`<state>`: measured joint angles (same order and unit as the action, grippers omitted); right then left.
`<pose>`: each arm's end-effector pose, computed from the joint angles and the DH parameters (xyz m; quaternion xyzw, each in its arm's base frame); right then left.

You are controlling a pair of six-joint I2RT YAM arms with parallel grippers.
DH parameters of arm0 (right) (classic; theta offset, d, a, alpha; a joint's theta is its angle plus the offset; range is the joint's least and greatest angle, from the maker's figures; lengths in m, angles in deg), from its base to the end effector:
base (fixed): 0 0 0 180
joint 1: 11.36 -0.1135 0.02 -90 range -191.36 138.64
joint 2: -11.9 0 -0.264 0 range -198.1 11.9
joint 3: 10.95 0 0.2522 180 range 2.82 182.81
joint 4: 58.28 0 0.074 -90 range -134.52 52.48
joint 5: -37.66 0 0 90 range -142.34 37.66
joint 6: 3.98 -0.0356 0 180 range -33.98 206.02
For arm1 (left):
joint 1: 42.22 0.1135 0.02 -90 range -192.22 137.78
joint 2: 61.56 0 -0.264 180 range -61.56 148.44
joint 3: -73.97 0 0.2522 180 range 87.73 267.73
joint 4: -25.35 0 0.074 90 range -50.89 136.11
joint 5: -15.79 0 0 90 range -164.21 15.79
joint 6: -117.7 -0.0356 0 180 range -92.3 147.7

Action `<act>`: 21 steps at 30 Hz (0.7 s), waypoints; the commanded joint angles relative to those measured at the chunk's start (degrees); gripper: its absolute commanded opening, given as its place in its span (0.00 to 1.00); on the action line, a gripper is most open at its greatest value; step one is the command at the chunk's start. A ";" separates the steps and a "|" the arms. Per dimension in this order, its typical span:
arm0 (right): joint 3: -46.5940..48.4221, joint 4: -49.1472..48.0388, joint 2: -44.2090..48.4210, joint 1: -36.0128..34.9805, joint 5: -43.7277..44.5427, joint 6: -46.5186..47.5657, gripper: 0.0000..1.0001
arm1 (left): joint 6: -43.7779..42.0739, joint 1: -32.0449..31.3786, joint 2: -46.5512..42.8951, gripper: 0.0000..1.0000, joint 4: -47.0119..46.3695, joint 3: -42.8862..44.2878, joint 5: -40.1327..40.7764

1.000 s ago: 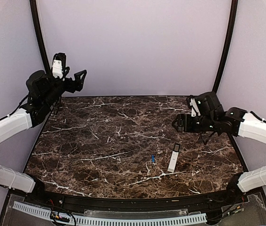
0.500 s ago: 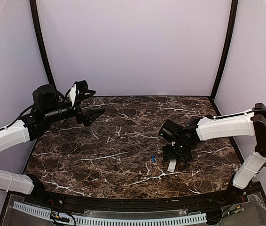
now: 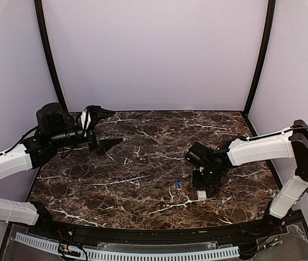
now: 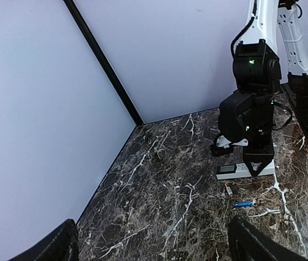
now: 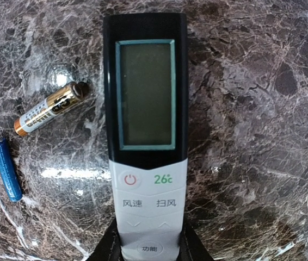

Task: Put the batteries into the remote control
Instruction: Pick up the remote control from the center of the board, then pass from the right arm to the left

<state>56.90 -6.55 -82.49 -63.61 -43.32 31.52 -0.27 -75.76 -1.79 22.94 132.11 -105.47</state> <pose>0.1807 0.2243 0.1572 0.0275 0.9913 0.0351 0.1235 0.1928 -0.1500 0.3358 0.5107 0.4831 -0.2223 0.6756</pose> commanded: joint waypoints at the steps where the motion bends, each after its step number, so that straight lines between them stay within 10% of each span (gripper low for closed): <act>1: -1.70 1.02 1.82 -0.29 -1.42 1.45 0.04 | -8.03 -3.19 -0.80 0.94 3.44 -1.61 -2.82; 11: 7.20 6.23 12.01 -1.77 -20.63 22.85 0.00 | -40.21 -24.44 -0.11 0.92 20.18 -0.56 11.50; 21: 20.95 -0.58 2.76 -10.64 -32.15 30.25 0.00 | -40.92 -29.15 4.16 0.93 20.83 0.34 14.30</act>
<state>72.40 -5.52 -74.19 -71.65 -70.86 56.74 -39.88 -104.31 1.05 41.46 131.30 -92.73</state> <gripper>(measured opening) 0.269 0.926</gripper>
